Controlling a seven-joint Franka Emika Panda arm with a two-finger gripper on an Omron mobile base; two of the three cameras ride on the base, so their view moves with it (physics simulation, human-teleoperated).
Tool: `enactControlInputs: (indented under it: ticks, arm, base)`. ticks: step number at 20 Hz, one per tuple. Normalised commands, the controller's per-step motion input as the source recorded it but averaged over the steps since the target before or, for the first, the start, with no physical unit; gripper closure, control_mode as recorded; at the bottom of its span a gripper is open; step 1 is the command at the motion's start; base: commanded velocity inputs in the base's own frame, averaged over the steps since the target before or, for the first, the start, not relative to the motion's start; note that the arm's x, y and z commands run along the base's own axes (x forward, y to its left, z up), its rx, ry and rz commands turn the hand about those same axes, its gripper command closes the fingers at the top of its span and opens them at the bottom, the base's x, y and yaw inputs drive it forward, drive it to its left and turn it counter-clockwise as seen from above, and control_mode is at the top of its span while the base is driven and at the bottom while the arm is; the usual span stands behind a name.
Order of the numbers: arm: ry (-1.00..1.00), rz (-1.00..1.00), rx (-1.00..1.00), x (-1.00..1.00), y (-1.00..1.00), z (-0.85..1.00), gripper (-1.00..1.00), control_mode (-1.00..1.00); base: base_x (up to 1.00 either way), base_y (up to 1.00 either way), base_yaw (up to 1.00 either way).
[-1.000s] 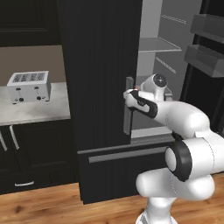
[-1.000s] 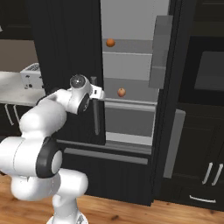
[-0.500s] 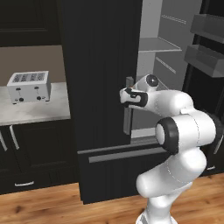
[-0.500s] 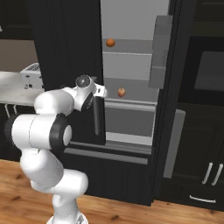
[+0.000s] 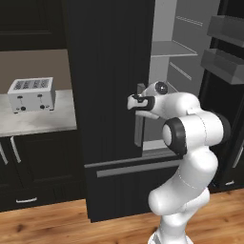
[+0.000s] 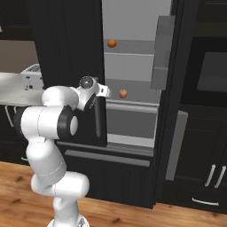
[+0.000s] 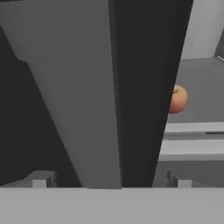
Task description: Retrieve the tangerine and peach from the fridge and place them into the bowl on the dining table.
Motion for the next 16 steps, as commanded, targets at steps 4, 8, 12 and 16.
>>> enactControlInputs:
  ticks: [4,8,12,16]
  arm:
    - [0.0,0.01,0.0,0.61,0.0,-0.4,-1.0,-1.0]
    - [0.0,0.0,0.0,0.54,0.0,-0.12,1.0,-1.0]
    - [0.1,0.0,0.0,0.18,0.0,0.0,1.0,-1.0]
    - [0.2,0.01,0.0,-0.5,0.02,0.0,1.0,-1.0]
  base:
    - [0.0,0.0,0.0]
    - [0.0,0.0,0.0]
    - [0.0,0.0,0.0]
    - [0.0,0.0,0.0]
